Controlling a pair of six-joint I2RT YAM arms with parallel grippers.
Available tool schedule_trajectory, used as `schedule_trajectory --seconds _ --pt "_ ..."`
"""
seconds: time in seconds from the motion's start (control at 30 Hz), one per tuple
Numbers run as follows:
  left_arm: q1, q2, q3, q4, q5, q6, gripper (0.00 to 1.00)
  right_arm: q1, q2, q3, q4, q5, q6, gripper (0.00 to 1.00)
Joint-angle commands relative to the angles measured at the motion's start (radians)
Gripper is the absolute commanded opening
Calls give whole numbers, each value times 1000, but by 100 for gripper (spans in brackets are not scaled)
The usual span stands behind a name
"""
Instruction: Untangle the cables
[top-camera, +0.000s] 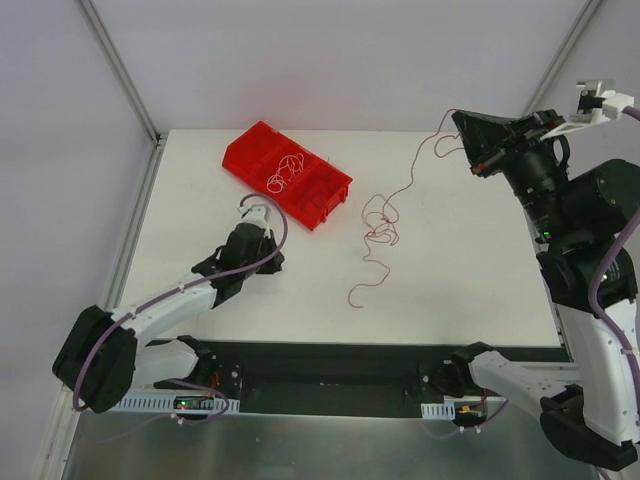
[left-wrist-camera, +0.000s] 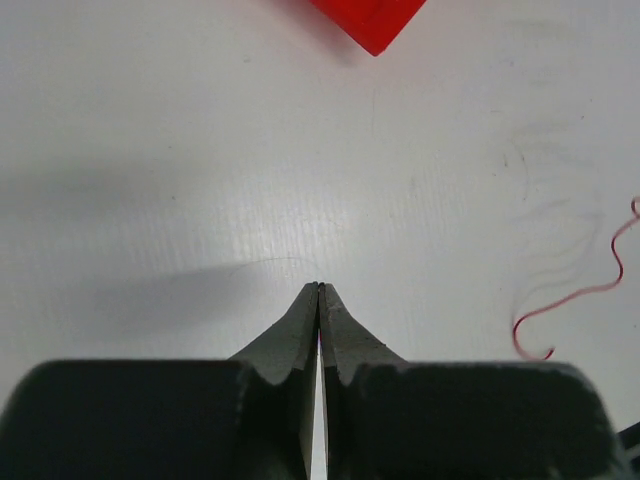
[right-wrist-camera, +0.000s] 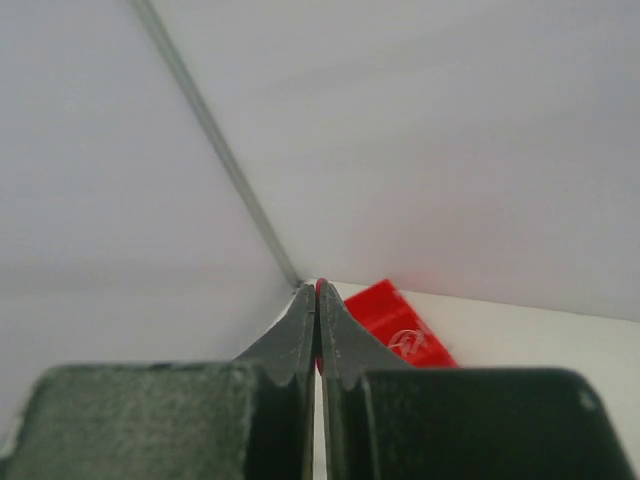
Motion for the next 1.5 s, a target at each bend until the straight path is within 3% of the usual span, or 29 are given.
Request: schedule_trajectory --seconds 0.0,0.1,0.23,0.3,0.4,0.43,0.6,0.83,0.97,1.07,1.17,1.27,1.47 --pt "7 -168 -23 -92 -135 4 0 1 -59 9 -104 287 -197 0" --pt "14 -234 -4 -82 -24 53 1 1 -73 -26 -103 251 -201 0" --pt "14 -242 29 18 197 67 41 0 -66 -46 -91 163 -163 0" --pt "13 -237 10 149 295 54 54 1 -59 -50 -83 138 -133 0" --pt "-7 -202 41 311 402 27 84 1 -55 -50 -77 34 -91 0" --pt "-21 -184 75 343 419 33 89 1 -55 -52 -72 10 -76 0" --pt "-145 -49 266 441 483 84 99 1 -58 -90 -17 -121 25 0" --pt "-223 141 455 529 394 86 99 0 -32 -133 119 -269 199 0" --pt "-225 258 520 609 494 46 99 3 5 -118 210 -325 286 0" --pt "-228 335 540 626 518 15 88 3 37 -74 210 -346 317 0" --pt "-225 396 543 517 333 17 63 6 54 -37 262 -357 348 0" --pt "-199 459 532 440 246 21 48 8 65 17 273 -360 368 0" --pt "-122 542 357 468 249 -52 34 5 102 207 244 -314 345 0"
